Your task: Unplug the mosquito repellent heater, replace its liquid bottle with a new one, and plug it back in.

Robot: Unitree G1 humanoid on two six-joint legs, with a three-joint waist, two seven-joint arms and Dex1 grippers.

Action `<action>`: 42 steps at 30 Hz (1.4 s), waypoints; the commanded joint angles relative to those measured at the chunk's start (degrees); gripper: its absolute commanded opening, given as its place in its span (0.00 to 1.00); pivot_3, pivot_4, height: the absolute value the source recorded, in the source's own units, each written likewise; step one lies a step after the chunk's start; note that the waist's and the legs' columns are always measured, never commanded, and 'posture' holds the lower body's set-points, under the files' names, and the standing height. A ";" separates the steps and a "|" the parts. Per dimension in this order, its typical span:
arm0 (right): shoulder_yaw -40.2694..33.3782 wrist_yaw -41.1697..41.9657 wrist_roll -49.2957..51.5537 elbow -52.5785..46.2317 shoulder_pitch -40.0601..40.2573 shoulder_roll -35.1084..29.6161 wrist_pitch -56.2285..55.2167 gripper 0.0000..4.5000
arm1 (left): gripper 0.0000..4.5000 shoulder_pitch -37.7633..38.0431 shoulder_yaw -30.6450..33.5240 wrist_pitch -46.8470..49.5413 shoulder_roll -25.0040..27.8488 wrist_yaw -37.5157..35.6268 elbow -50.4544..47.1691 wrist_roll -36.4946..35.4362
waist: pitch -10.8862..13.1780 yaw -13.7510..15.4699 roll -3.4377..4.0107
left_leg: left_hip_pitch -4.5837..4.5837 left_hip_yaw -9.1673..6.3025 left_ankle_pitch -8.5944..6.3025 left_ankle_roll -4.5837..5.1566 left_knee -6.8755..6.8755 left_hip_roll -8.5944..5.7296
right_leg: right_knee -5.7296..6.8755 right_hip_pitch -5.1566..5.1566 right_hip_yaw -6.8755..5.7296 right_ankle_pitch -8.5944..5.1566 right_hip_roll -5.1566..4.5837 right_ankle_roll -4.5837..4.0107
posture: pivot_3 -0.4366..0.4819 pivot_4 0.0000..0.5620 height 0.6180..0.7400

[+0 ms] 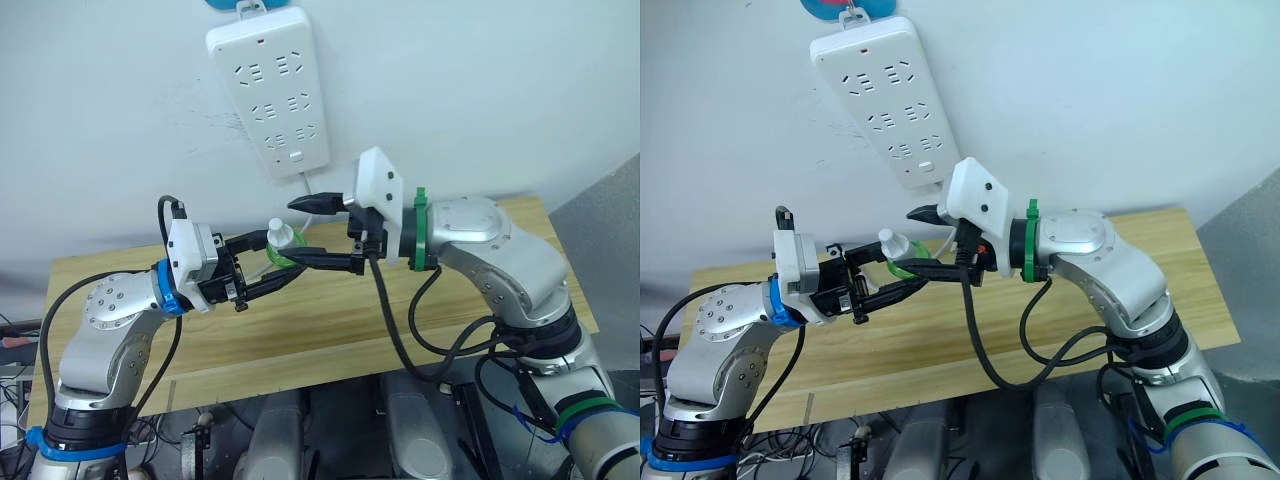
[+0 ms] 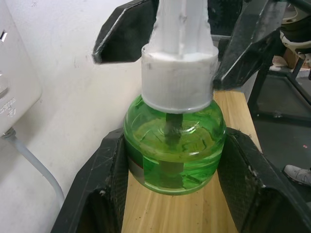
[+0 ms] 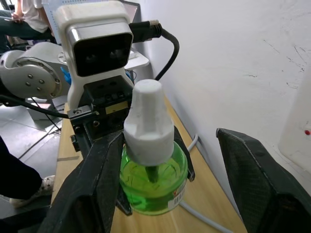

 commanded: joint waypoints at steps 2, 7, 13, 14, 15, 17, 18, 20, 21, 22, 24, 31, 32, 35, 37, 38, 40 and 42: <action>-1.29 -0.13 3.06 -3.95 -0.21 1.16 0.94 0.70 | 0.49 -1.37 0.67 -0.43 -0.32 0.71 -0.39 -0.66 | 0.00 -0.02 0.00 | 0.01 -0.01 0.00 0.00 0.00 0.00 | 0.02 0.00 -0.01 0.00 0.00 0.00 | 0.31 0.60 0.95; -0.84 -0.79 3.10 -3.04 -1.24 3.07 1.51 0.70 | 0.49 -2.86 -0.86 -0.69 -1.08 0.91 0.14 -0.02 | 0.00 -0.03 0.00 | 0.01 0.01 0.00 0.00 0.01 0.00 | 0.03 0.00 0.00 0.00 0.01 0.00 | 0.31 0.60 0.95; 1.48 -2.34 -0.33 -0.87 -2.31 5.24 0.42 0.70 | 0.49 -3.62 -1.99 -0.97 -1.81 0.89 0.17 0.36 | -0.01 -0.04 -0.01 | 0.01 0.02 0.00 0.00 0.03 0.00 | 0.06 0.00 0.00 0.00 0.01 0.00 | 0.31 0.60 0.95; 1.82 -2.47 -1.05 -0.29 -2.36 5.32 -0.07 0.70 | 0.49 -3.40 -1.95 -0.96 -1.80 0.83 -0.02 0.32 | -0.01 -0.04 -0.01 | 0.01 0.01 0.00 0.00 0.02 0.00 | 0.06 -0.01 0.00 0.00 0.01 0.00 | 0.31 0.60 0.95; 2.05 -2.54 -1.63 0.27 -2.41 5.44 -0.50 0.70 | 0.49 -3.16 -1.90 -0.94 -1.78 0.78 -0.24 0.26 | 0.00 -0.03 -0.01 | 0.01 0.01 0.00 -0.01 0.03 0.00 | 0.07 -0.01 -0.01 0.00 0.01 0.00 | 0.31 0.60 0.95; 2.30 -2.57 -2.45 1.19 -2.55 5.72 -1.20 0.70 | 0.49 -2.77 -1.79 -0.71 -1.71 0.76 -0.65 -0.01 | 0.00 -0.02 -0.01 | 0.01 0.01 0.00 -0.01 0.03 0.00 | 0.06 -0.01 0.00 0.00 0.01 0.00 | 0.31 0.60 0.95; 2.42 -2.61 -2.81 1.71 -2.68 5.92 -1.54 0.70 | 0.49 -2.53 -1.71 -0.57 -1.61 0.76 -0.94 -0.16 | 0.00 -0.02 -0.01 | 0.00 0.02 0.00 -0.01 0.03 0.00 | 0.06 -0.01 0.00 0.00 0.01 0.00 | 0.32 0.60 0.95; 2.74 -2.67 -3.87 2.88 -2.87 6.33 -2.38 0.70 | 0.49 -2.18 -1.56 -0.36 -1.50 0.83 -1.39 -0.42 | 0.00 -0.03 -0.01 | 0.01 0.01 0.00 -0.01 0.02 0.00 | 0.06 -0.01 0.00 0.00 0.01 0.00 | 0.32 0.61 0.95; 2.91 -2.64 -4.44 3.38 -2.90 6.44 -2.77 0.70 | 0.49 -2.04 -1.47 -0.25 -1.45 0.85 -1.60 -0.58 | 0.00 -0.03 -0.01 | 0.01 0.01 0.00 -0.01 0.02 0.00 | 0.07 -0.01 0.00 0.00 0.01 0.00 | 0.32 0.61 0.95; 3.08 -2.61 -5.00 3.83 -2.88 6.47 -3.19 0.70 | 0.49 -1.92 -1.37 -0.17 -1.40 0.87 -1.72 -0.70 | 0.00 -0.03 -0.01 | 0.01 0.01 0.00 -0.01 0.02 0.00 | 0.06 -0.01 0.00 0.00 0.01 0.00 | 0.32 0.61 0.95; 3.35 -2.39 -5.92 4.55 -2.73 6.33 -3.91 0.70 | 0.49 -1.56 -1.02 -0.13 -1.19 0.72 -1.86 -0.92 | 0.00 -0.02 -0.01 | 0.01 0.01 0.00 -0.01 0.02 0.00 | 0.07 -0.01 0.00 0.00 0.01 0.00 | 0.32 0.61 0.95; 3.05 -1.57 -6.87 4.42 -1.85 5.05 -4.19 0.70 | 0.49 -1.15 -0.10 -0.29 -0.39 0.25 -1.36 -1.44 | 0.00 -0.01 -0.01 | 0.01 0.00 0.00 -0.01 0.02 0.00 | 0.06 -0.01 0.00 0.00 0.01 0.00 | 0.32 0.61 0.95; 2.87 -1.54 -6.87 4.31 -1.78 4.85 -4.04 0.70 | 0.49 -1.11 -0.02 -0.32 -0.31 0.15 -1.27 -1.52 | 0.00 -0.01 -0.01 | 0.01 0.00 0.00 -0.01 0.02 0.00 | 0.06 -0.01 0.00 0.00 0.01 0.00 | 0.32 0.61 0.95; 2.28 -1.46 -6.77 3.89 -1.53 3.96 -3.62 0.70 | 0.49 -0.97 0.11 -0.41 -0.03 -0.25 -0.98 -1.75 | 0.00 -0.02 -0.01 | 0.01 0.00 0.00 -0.01 0.02 0.00 | 0.06 -0.01 0.00 0.00 0.01 0.00 | 0.31 0.61 0.95; 1.83 -1.45 -6.50 3.44 -1.34 3.28 -3.26 0.70 | 0.49 -0.98 0.11 -0.43 0.09 -0.49 -0.80 -1.83 | 0.00 -0.02 -0.01 | 0.01 0.01 0.00 -0.01 0.02 0.00 | 0.06 -0.01 0.00 0.00 0.01 0.00 | 0.30 0.61 0.95; 1.63 -1.46 -6.35 3.22 -1.26 2.99 -3.09 0.70 | 0.49 -1.01 0.11 -0.45 0.13 -0.60 -0.71 -1.85 | 0.00 -0.02 -0.01 | 0.01 0.01 0.00 0.00 0.02 0.00 | 0.06 -0.01 0.00 0.00 0.01 0.00 | 0.30 0.61 0.95; 1.31 -1.45 -6.05 2.77 -1.09 2.43 -2.85 0.70 | 0.49 -1.04 0.16 -0.47 0.27 -0.86 -0.52 -1.88 | 0.00 -0.02 -0.01 | 0.01 0.00 0.00 -0.01 0.02 0.00 | 0.06 -0.01 0.00 0.00 0.01 0.00 | 0.30 0.61 0.95; 1.07 -1.41 -5.64 2.32 -0.94 1.95 -2.65 0.70 | 0.49 -1.05 0.21 -0.48 0.41 -1.06 -0.39 -1.89 | 0.00 -0.02 -0.01 | 0.00 0.01 0.00 0.00 0.02 0.00 | 0.06 -0.01 0.00 0.00 0.01 0.00 | 0.30 0.61 0.95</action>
